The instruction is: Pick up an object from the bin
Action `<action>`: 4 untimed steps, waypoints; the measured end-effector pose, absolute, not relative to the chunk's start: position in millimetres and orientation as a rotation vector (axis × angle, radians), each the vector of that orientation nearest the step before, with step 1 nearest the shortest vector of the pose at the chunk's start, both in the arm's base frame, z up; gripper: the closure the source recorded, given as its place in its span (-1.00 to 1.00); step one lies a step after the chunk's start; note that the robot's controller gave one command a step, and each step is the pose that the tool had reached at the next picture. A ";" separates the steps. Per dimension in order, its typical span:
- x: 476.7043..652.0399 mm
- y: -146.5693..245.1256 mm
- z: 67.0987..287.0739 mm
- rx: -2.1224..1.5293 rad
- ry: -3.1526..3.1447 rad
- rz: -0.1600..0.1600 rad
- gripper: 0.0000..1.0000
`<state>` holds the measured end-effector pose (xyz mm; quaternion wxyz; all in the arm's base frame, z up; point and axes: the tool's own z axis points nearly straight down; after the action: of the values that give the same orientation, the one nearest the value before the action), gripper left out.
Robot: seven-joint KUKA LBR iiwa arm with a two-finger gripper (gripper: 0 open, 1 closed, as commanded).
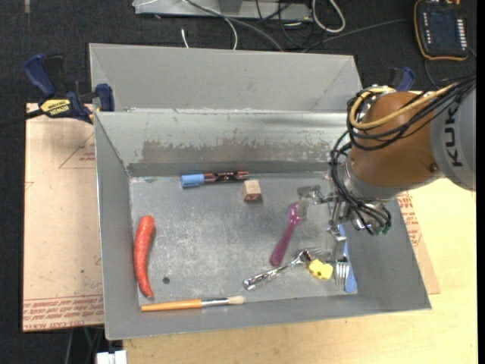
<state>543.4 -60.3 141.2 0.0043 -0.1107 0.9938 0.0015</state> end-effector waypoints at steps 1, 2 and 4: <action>527.2 -17.4 77.6 -0.361 3.133 0.011 -1.00; 547.1 -57.8 70.6 -1.493 2.752 -0.003 -1.00; 528.5 -17.3 77.0 -0.438 3.121 0.014 1.00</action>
Offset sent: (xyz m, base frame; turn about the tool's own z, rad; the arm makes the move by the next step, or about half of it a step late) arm 0.0054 -0.0033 -0.0712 -0.8335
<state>528.5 -17.3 77.0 -0.0049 -0.1389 0.9903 0.0046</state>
